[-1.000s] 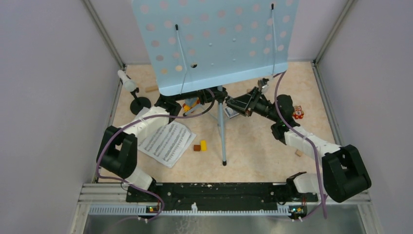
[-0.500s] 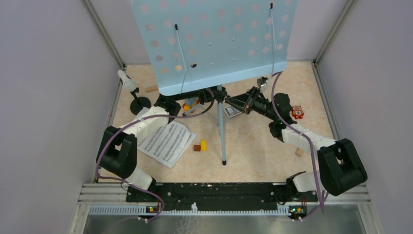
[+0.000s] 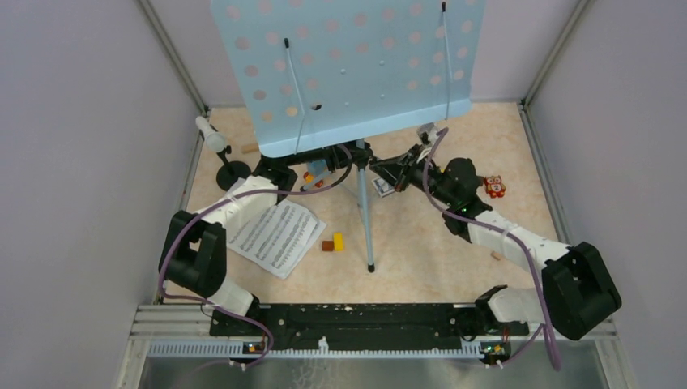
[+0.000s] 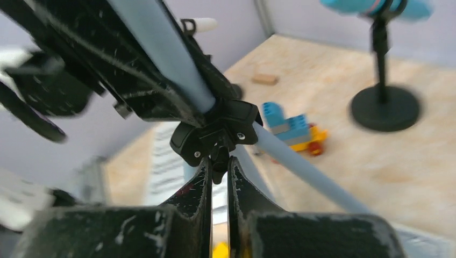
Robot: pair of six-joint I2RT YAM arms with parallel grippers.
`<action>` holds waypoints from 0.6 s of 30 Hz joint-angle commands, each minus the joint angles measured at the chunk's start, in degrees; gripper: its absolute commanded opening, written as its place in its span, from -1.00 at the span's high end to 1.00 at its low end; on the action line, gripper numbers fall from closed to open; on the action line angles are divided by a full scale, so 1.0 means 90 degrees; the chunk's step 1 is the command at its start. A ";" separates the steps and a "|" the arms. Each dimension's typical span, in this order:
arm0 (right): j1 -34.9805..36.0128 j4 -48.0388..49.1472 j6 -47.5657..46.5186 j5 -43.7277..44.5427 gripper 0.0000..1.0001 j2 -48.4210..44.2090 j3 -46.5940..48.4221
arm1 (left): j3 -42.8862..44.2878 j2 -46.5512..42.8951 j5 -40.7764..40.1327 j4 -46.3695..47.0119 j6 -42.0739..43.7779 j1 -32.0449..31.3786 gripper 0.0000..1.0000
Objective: Pack up the instrument practice props
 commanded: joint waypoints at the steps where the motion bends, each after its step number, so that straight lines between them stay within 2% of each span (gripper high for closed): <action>1: 0.0857 -0.0706 -0.4448 -0.0893 1.00 -0.0389 -0.0063 | -0.0186 0.0203 -0.0399 -0.0833 0.0325 0.0118 1.00; 2: 0.0933 -0.0930 -0.5266 -0.1134 1.00 -0.0482 -0.0085 | -0.0186 0.0209 -0.0398 -0.0833 0.0325 0.0117 1.00; 3: 0.1037 -0.1201 -0.5266 -0.1134 1.00 -0.0588 -0.0091 | -0.0191 0.0198 -0.0396 -0.0833 0.0331 0.0123 1.00; 7: 0.1593 -0.3418 -0.5266 -0.1134 1.00 -0.0899 0.0309 | -0.0196 0.0182 -0.0409 -0.0833 0.0354 0.0117 1.00; 10: 0.2240 -0.4339 -0.5266 -0.1134 1.00 -0.0958 0.0507 | -0.0192 0.0187 -0.0396 -0.0833 0.0340 0.0122 1.00; 14: 0.2865 -0.4711 -0.5266 -0.1134 1.00 -0.0870 0.0361 | -0.0186 0.0193 -0.0389 -0.0825 0.0332 0.0123 1.00; 18: 0.3005 -0.4129 -0.5266 -0.1134 1.00 -0.0807 0.0125 | -0.0186 0.0183 -0.0391 -0.0832 0.0339 0.0127 1.00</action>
